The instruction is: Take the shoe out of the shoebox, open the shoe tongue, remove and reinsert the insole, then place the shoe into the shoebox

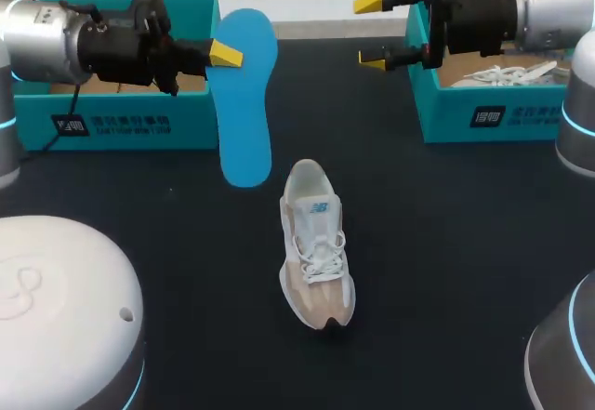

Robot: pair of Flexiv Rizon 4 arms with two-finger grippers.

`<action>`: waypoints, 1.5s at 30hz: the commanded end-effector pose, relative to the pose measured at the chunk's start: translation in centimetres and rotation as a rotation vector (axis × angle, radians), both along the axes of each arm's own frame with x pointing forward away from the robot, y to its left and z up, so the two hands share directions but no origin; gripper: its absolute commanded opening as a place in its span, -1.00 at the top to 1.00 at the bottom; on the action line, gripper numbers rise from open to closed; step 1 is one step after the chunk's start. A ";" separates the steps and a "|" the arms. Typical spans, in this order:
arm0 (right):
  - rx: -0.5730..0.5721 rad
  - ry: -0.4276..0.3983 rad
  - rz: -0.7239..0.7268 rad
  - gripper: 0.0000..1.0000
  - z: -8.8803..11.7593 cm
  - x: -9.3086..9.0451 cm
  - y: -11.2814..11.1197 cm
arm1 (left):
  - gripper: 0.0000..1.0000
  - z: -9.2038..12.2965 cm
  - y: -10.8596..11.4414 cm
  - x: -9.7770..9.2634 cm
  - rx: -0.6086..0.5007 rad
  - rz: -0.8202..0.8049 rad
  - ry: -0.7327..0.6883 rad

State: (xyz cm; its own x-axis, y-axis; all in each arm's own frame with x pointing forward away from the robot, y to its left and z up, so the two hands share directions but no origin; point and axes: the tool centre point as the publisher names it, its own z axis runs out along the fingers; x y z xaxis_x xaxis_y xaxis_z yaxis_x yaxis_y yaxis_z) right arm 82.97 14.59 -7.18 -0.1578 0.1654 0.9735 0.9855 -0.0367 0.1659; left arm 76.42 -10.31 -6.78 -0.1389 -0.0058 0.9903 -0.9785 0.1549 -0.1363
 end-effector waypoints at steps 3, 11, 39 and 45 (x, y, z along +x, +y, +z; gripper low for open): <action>-0.002 0.001 -0.003 -1.00 0.0 -0.1 0.1 | 1.00 -0.5 0.2 0.5 -0.015 0.059 -0.043; -0.019 -0.013 0.003 -1.00 0.3 -0.6 0.0 | 1.00 -0.1 -0.3 3.0 0.003 0.066 -0.067; -0.586 -0.205 -0.084 -1.00 4.8 -3.8 1.2 | 1.00 -2.0 -2.3 7.0 -0.052 0.119 -0.026; -0.586 -0.205 -0.084 -1.00 4.8 -3.8 1.2 | 1.00 -2.0 -2.3 7.0 -0.052 0.119 -0.026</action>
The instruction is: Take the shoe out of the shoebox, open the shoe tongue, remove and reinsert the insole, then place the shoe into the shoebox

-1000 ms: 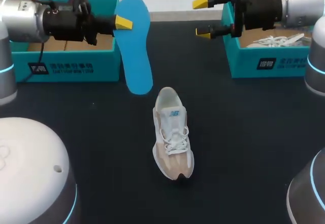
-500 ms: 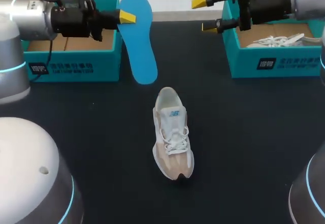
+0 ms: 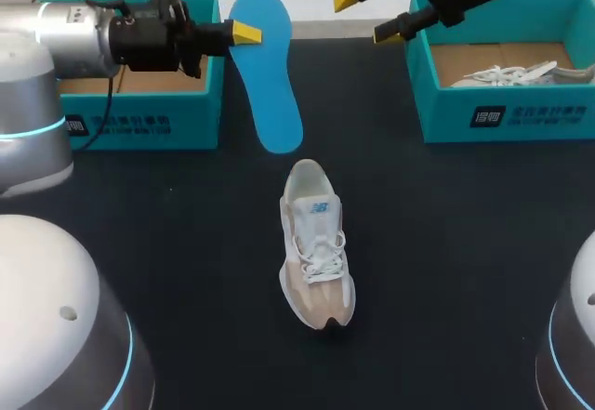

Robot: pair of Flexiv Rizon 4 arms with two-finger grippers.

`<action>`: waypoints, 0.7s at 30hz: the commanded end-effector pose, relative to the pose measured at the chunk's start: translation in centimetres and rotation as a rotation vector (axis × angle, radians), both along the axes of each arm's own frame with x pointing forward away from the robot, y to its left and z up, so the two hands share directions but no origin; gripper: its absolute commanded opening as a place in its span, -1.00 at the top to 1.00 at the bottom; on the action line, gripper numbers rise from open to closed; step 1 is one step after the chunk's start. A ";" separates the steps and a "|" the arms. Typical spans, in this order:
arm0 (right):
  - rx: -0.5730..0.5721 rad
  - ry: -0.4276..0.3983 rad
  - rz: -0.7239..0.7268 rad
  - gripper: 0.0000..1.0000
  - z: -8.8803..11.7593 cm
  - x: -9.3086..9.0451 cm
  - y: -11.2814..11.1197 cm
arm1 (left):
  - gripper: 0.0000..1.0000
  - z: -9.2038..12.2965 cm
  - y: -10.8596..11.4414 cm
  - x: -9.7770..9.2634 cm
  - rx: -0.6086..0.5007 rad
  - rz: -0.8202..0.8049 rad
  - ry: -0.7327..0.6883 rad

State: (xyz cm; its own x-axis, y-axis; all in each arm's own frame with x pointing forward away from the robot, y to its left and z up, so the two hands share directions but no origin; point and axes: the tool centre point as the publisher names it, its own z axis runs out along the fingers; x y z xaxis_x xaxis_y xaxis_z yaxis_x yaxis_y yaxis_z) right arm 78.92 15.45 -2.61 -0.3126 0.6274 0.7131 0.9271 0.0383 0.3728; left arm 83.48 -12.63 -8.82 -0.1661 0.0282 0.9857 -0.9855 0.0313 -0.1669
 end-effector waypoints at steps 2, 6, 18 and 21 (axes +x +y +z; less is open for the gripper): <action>-0.070 0.003 -0.024 -1.00 0.2 0.3 0.3 | 1.00 0.0 0.0 -0.1 0.001 0.001 0.000; -0.209 -0.024 -0.016 -1.00 0.7 -0.1 2.3 | 1.00 0.0 0.0 -0.1 0.001 0.001 0.000; -0.565 -0.131 -0.163 -1.00 1.6 -1.0 6.1 | 1.00 0.0 0.0 -0.1 0.001 0.001 0.000; -0.605 -0.106 -0.163 -1.00 1.4 -0.7 6.3 | 1.00 0.0 0.0 -0.1 0.001 0.001 0.000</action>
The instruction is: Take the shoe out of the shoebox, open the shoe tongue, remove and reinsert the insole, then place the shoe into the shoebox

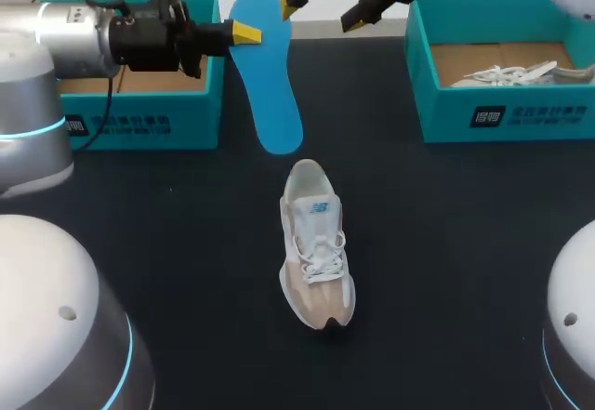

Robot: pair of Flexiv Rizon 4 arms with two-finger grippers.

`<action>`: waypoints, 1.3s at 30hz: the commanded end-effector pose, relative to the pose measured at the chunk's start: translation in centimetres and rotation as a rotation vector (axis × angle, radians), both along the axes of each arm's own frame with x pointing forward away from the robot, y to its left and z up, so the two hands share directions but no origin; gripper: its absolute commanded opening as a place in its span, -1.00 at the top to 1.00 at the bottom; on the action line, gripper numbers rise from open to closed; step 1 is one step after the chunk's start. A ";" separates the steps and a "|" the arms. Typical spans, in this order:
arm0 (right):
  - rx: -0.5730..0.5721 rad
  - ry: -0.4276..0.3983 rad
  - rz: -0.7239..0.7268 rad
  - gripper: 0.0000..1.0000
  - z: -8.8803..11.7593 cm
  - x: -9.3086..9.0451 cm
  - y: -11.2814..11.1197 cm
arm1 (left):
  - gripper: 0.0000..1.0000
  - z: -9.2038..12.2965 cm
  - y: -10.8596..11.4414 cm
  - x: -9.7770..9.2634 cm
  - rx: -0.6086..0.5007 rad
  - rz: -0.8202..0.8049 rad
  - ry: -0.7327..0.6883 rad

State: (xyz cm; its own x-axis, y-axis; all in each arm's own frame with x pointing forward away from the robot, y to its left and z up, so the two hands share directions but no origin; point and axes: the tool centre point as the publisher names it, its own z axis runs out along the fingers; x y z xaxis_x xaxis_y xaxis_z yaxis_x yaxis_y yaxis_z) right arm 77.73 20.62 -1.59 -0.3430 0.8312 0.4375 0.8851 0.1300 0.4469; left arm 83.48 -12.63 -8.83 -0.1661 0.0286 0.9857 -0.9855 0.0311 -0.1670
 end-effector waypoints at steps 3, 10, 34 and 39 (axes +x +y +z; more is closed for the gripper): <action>-0.337 -0.017 -0.131 -1.00 0.5 0.7 1.4 | 1.00 0.0 0.0 -0.1 0.001 0.001 0.000; -0.498 -0.038 -0.181 -1.00 -0.4 1.3 2.4 | 1.00 0.0 0.0 -0.1 0.001 0.001 0.000; -0.490 -0.016 -0.168 -1.00 -1.2 2.1 5.0 | 1.00 0.0 0.0 -0.1 0.001 0.001 0.000; -0.490 -0.016 -0.168 -1.00 -1.2 2.1 5.0 | 1.00 0.0 0.0 -0.1 0.001 0.001 0.000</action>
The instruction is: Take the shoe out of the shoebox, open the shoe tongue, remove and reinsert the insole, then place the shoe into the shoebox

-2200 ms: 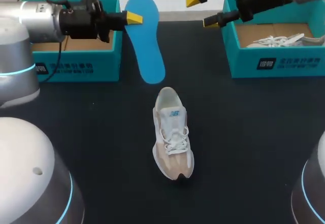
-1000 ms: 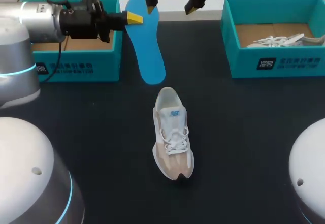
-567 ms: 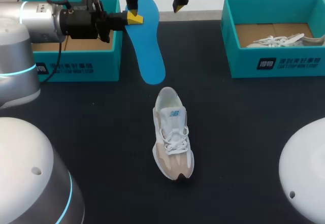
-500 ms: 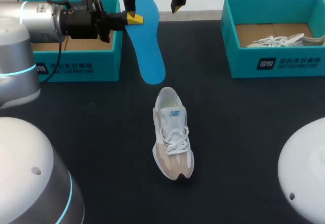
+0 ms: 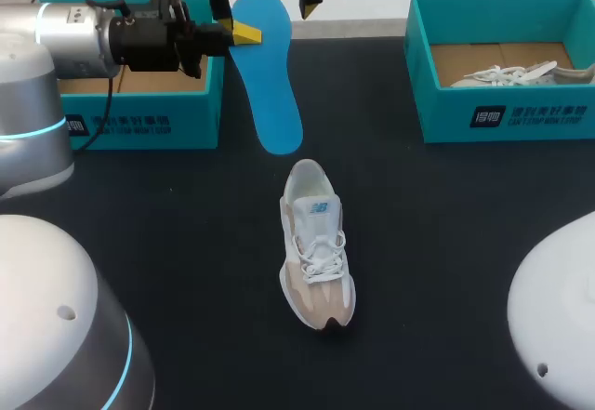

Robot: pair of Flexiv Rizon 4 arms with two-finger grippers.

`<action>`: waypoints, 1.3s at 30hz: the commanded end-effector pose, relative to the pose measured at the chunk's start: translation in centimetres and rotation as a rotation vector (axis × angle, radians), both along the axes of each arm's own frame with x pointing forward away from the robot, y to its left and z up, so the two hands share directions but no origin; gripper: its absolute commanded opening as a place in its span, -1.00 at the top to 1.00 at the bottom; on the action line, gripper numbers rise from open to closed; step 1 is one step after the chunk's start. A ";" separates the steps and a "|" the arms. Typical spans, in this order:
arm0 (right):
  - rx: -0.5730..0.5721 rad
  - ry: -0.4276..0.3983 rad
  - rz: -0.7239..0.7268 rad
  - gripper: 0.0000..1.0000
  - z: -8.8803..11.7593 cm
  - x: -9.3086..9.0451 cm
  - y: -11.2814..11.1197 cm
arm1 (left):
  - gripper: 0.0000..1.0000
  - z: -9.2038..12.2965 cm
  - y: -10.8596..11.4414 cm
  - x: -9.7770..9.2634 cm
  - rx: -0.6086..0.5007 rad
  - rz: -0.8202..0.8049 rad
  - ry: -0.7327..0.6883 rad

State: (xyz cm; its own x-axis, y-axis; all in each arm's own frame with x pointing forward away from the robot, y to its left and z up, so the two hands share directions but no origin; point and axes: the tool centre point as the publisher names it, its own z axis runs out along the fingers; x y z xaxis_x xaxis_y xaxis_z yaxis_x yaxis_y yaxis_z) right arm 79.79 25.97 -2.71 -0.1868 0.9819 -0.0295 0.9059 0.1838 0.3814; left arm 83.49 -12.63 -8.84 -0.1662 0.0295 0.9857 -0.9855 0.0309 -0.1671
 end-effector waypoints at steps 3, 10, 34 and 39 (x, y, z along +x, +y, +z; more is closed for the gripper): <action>0.009 0.000 0.004 -1.00 -0.1 0.0 -0.4 | 1.00 0.0 0.0 -0.1 0.002 0.001 0.000; 0.009 0.000 0.004 -1.00 -0.1 0.0 -0.4 | 1.00 0.0 0.0 -0.1 0.002 0.001 0.000; 0.617 0.211 0.045 -1.00 0.3 1.1 -4.6 | 1.00 0.0 0.0 -0.1 0.002 0.001 0.000; 0.794 0.221 0.092 -1.00 -0.4 1.1 -5.1 | 1.00 0.0 0.0 -0.1 0.002 0.001 0.000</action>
State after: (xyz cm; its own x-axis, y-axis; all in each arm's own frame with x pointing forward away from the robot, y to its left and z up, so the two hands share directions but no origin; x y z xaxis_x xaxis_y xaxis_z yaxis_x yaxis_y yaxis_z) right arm 81.08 22.11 -2.00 -0.1152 0.9271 0.3567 0.9699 0.0275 0.2419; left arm 83.49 -12.63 -8.84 -0.1662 0.0295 0.9857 -0.9855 0.0309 -0.1671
